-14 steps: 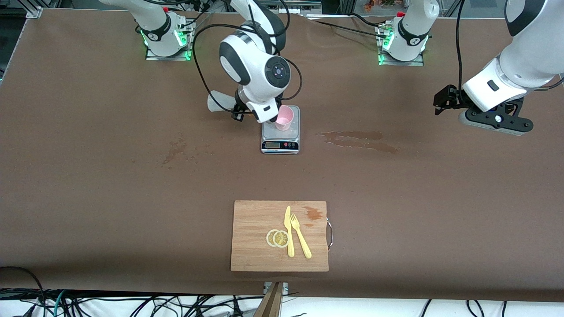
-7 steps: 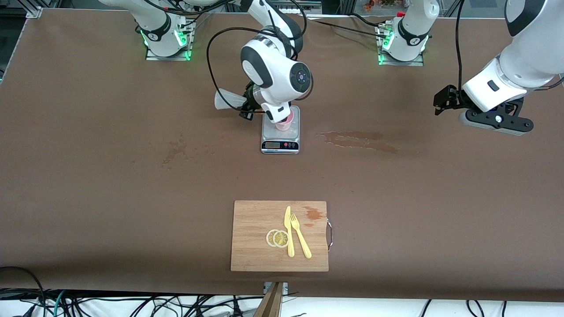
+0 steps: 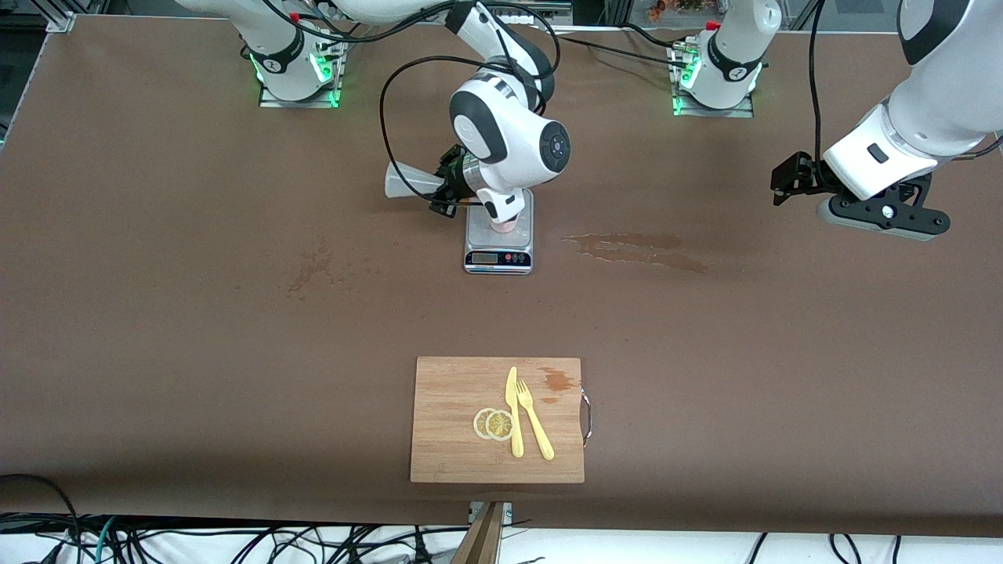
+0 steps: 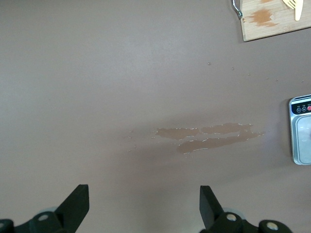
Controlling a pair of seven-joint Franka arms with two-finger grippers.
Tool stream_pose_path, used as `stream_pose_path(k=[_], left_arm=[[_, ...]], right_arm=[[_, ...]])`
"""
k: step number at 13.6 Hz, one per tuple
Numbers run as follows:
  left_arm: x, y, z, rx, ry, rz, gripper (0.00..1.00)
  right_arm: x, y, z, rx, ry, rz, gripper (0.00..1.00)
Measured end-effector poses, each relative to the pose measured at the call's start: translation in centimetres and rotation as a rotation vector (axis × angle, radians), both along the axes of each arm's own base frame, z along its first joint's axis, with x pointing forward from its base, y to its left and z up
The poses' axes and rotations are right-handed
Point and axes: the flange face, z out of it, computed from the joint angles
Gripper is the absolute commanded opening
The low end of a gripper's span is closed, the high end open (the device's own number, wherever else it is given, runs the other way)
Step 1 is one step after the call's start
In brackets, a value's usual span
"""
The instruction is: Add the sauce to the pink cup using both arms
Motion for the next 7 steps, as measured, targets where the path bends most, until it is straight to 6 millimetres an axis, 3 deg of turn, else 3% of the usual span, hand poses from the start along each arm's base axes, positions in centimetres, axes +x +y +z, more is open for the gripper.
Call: stream_pose_path(k=[7], left_arm=[[0.0, 0.0, 0.0, 0.0, 0.0, 0.003, 1.0]], right_arm=[[-1.1, 1.5, -1.6, -0.087, -0.008, 0.043, 0.0]])
